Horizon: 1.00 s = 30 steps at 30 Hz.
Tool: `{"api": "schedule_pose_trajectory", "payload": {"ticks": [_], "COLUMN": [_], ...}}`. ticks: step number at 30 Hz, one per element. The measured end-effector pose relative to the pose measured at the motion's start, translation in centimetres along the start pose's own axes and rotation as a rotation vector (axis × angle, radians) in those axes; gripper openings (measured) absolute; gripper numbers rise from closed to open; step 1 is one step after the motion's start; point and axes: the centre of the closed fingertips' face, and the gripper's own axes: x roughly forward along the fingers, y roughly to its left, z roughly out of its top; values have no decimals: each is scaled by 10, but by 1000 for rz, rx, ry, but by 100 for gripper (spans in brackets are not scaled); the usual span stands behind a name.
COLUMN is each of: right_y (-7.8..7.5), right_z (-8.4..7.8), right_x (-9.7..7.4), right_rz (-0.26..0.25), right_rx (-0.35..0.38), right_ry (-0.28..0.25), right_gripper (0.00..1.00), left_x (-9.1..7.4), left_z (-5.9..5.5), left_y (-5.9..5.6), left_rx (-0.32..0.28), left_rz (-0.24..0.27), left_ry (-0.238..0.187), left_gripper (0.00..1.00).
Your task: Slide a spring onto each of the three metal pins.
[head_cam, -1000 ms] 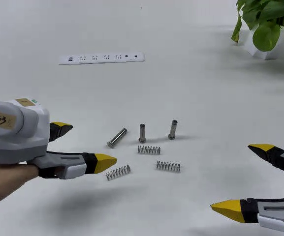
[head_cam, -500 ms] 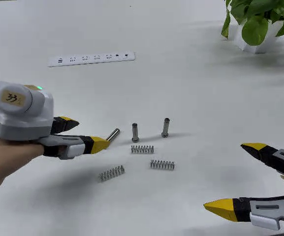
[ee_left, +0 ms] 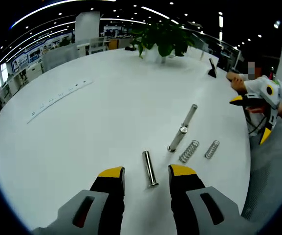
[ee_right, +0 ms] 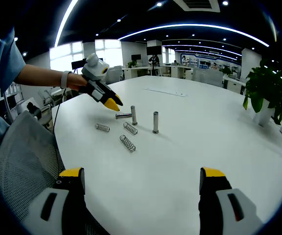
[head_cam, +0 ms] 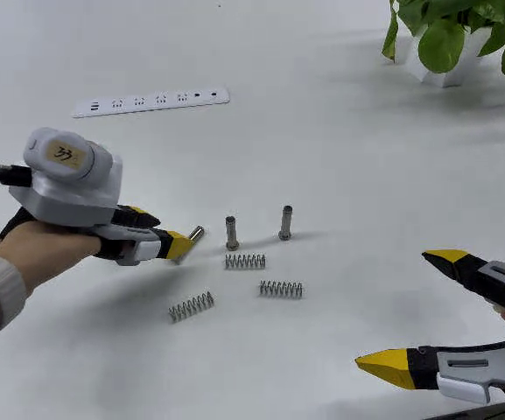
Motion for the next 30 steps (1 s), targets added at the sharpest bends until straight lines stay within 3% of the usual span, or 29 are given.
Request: {"api": "schedule_pose_trajectory", "payload": {"ticks": [12,20,22,30], "right_y": [1,0,0,2], "right_z": [-4,-7,-8,-11], "right_x": [-2,-3,-4,-4], "right_rz": [-7,-12,-14,-9], "right_rx": [22,35,37,66], "right_ry": [-2,-4,-6,-21], "right_gripper": [99,99,99,99], "left_x": [24,35,37,43], "left_z": [-4,-6,-8,-5], "left_y": [0,1,2,2], "left_rx": [93,130,165,196], "left_rz": [2,8,17,50], "left_ry": [140,218,250,300], "left_gripper": [24,20,20,18]}}
